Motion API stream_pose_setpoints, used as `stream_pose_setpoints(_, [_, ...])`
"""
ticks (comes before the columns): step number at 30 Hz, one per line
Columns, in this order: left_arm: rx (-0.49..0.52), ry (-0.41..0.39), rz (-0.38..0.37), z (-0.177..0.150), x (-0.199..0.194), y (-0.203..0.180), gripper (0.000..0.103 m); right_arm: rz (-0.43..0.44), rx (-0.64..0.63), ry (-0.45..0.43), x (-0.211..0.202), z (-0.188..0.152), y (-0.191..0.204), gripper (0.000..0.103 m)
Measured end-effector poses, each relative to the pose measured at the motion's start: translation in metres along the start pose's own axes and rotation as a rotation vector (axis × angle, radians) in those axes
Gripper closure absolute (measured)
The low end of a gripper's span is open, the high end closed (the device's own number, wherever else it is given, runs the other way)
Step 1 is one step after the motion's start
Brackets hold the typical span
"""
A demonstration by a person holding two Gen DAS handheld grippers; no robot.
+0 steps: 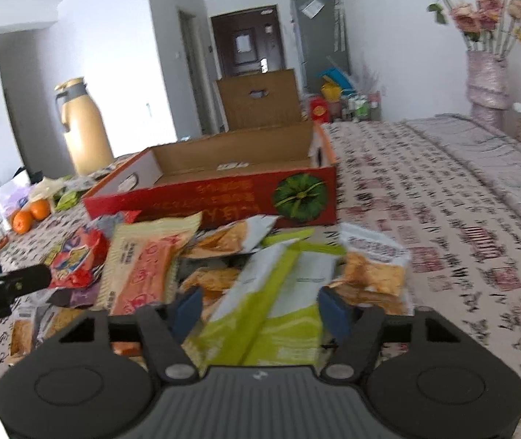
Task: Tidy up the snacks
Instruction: 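Grasp the red-blue chip bag with the left gripper while the right gripper grasps the green-white bar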
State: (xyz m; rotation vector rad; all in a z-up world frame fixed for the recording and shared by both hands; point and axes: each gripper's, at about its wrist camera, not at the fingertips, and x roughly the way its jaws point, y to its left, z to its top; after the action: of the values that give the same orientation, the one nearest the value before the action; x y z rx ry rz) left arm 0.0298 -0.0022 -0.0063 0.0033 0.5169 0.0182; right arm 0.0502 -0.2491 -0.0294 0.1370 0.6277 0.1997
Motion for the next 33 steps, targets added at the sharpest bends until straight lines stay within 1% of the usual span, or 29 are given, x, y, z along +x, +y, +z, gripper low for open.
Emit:
stream_pose_setpoints(1, [0.000, 0.001, 0.002, 0.000, 0.001, 0.000, 0.000, 0.005, -0.003, 0.012, 0.004, 0.000, 0.003, 0.049])
stream_pose_setpoints(3, [-0.004, 0.004, 0.005, 0.000, 0.001, 0.001, 0.000, 0.010, -0.001, 0.034, 0.012, 0.000, 0.005, 0.053])
stream_pose_setpoints(8, [-0.014, 0.011, 0.007, -0.001, 0.003, 0.004, 0.000, -0.019, -0.034, 0.036, 0.017, 0.000, 0.015, 0.055])
stream_pose_setpoints(11, [-0.016, 0.012, 0.004, -0.001, 0.004, 0.004, 0.000, -0.047, -0.084, 0.031, 0.019, -0.003, 0.023, 0.061])
stream_pose_setpoints(13, [-0.017, 0.013, 0.003, -0.001, 0.004, 0.004, 0.000, -0.046, -0.098, 0.028, 0.019, -0.004, 0.024, 0.066])
stream_pose_setpoints(17, [-0.021, 0.013, 0.006, -0.001, 0.004, 0.005, 0.000, -0.050, -0.122, 0.011, 0.016, -0.003, 0.025, 0.072])
stream_pose_setpoints(24, [-0.030, 0.013, 0.010, -0.002, 0.002, 0.008, 0.000, -0.048, -0.143, -0.035, 0.008, 0.000, 0.025, 0.085])
stream_pose_setpoints(27, [-0.031, 0.012, 0.010, -0.002, 0.001, 0.008, 0.000, -0.061, -0.179, -0.052, 0.004, 0.001, 0.027, 0.085])
stream_pose_setpoints(33, [-0.034, 0.013, 0.013, -0.001, 0.000, 0.009, 0.000, -0.064, -0.215, -0.041, 0.009, 0.000, 0.032, 0.085])
